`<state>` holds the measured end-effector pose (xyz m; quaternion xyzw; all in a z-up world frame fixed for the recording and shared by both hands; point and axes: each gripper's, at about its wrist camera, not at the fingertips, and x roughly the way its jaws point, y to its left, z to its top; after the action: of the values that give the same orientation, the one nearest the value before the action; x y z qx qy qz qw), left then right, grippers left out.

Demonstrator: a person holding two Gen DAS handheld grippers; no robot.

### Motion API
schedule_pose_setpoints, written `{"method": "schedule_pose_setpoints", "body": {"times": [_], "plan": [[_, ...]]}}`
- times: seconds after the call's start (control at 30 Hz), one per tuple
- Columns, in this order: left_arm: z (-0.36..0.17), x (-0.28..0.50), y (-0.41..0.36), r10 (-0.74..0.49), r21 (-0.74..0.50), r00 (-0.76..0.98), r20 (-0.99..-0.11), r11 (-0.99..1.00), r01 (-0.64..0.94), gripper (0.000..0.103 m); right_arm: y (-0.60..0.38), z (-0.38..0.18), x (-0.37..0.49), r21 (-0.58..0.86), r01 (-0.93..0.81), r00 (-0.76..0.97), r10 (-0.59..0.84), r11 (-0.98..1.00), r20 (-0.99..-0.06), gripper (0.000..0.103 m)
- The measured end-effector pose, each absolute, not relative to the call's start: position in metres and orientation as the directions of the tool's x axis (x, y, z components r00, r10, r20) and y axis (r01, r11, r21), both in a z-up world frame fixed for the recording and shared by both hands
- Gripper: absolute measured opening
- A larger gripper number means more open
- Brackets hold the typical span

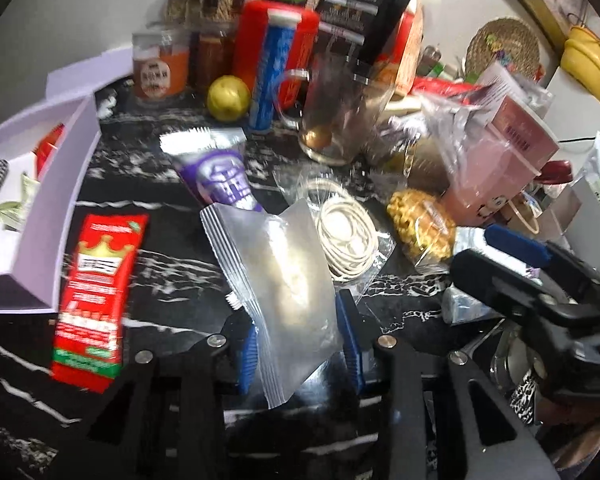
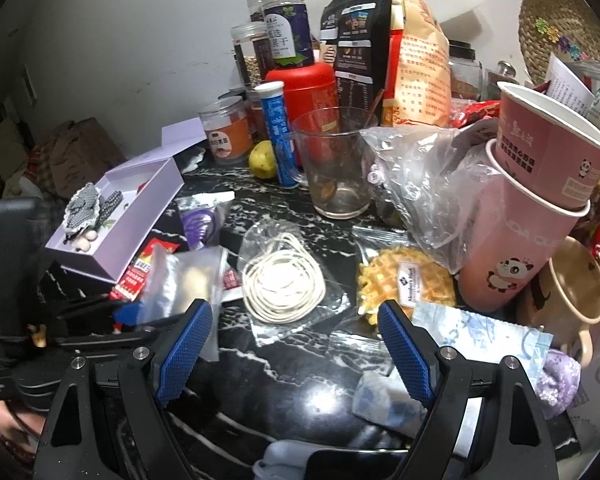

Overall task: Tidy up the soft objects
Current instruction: 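Grasp the clear zip bag with the left gripper, then grasp the red spicy-snack bag with the right gripper while the left gripper holds the zip bag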

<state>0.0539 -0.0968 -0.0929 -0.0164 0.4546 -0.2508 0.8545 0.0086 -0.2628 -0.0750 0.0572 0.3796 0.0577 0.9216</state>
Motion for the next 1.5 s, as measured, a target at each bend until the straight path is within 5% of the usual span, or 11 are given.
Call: {"method": "schedule_pose_setpoints", "body": {"times": [0.8,1.5], "plan": [[-0.080,0.011,0.065,-0.255,-0.251,0.601,-0.757,0.964,0.093,0.035,-0.137,-0.094,0.042,0.179,-0.288,0.612,0.325,0.941,-0.721,0.082],[-0.107,0.011,0.141,-0.119,-0.214,0.604,-0.788,0.973,-0.087,0.035,-0.047,-0.148,0.106,0.127,-0.240,0.543,0.241,0.963,-0.805,0.083]]}}
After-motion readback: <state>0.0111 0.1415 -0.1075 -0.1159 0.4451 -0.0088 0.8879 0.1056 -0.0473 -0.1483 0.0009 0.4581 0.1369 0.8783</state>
